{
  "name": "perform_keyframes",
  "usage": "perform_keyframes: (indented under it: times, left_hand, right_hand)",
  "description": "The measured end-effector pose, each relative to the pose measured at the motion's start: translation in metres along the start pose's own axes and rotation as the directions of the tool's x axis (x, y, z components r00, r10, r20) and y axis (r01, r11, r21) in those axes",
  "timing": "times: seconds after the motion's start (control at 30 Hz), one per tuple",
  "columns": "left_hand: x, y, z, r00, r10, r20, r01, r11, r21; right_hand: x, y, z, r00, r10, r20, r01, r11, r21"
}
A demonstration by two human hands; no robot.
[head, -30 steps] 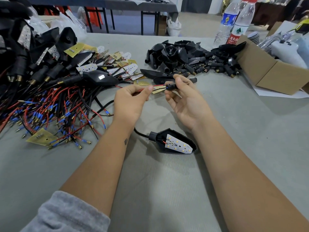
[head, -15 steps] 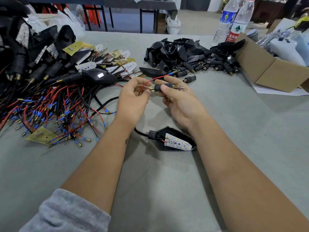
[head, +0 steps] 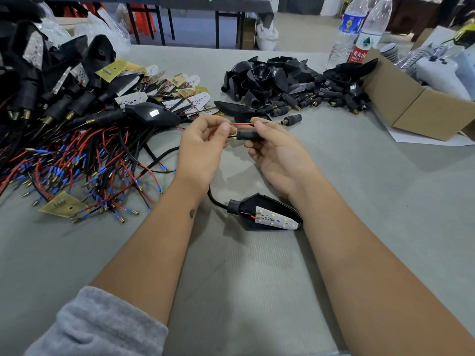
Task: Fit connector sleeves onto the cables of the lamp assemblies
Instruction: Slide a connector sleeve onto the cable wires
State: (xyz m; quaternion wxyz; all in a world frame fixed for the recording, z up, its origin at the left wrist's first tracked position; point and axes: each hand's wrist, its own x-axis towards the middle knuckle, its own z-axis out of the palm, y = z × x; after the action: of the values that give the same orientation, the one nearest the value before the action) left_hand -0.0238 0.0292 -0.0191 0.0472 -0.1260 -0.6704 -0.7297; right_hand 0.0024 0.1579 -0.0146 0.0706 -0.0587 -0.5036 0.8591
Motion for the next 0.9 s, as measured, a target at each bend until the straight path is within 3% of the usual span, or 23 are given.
perform_keyframes:
  times: [0.3,0.47,0.7,0.9]
  left_hand:
    - [0.001,0.001,-0.004,0.997,-0.025,-0.066,0.017,0.993,-0.120]
    - [0.007,0.001,-0.012,0.985,-0.076,-0.157,0.068,0.996,-0.059]
    - [0.007,-0.002,-0.011,0.995,-0.057,-0.085,0.066,0.992,0.104]
    - [0.005,-0.002,-0.011,0.999,-0.047,-0.014,0.048,0.995,0.091]
  right_hand:
    - [0.004,0.001,-0.004,0.998,0.027,-0.060,-0.023,0.997,0.071]
    - [0.007,-0.002,-0.009,0.993,0.036,-0.113,-0.026,0.995,0.096]
    - [0.007,-0.002,-0.009,0.990,0.022,-0.137,-0.001,0.988,0.154]
    - [0.008,-0.003,-0.011,0.985,0.022,-0.172,0.020,0.972,0.235]
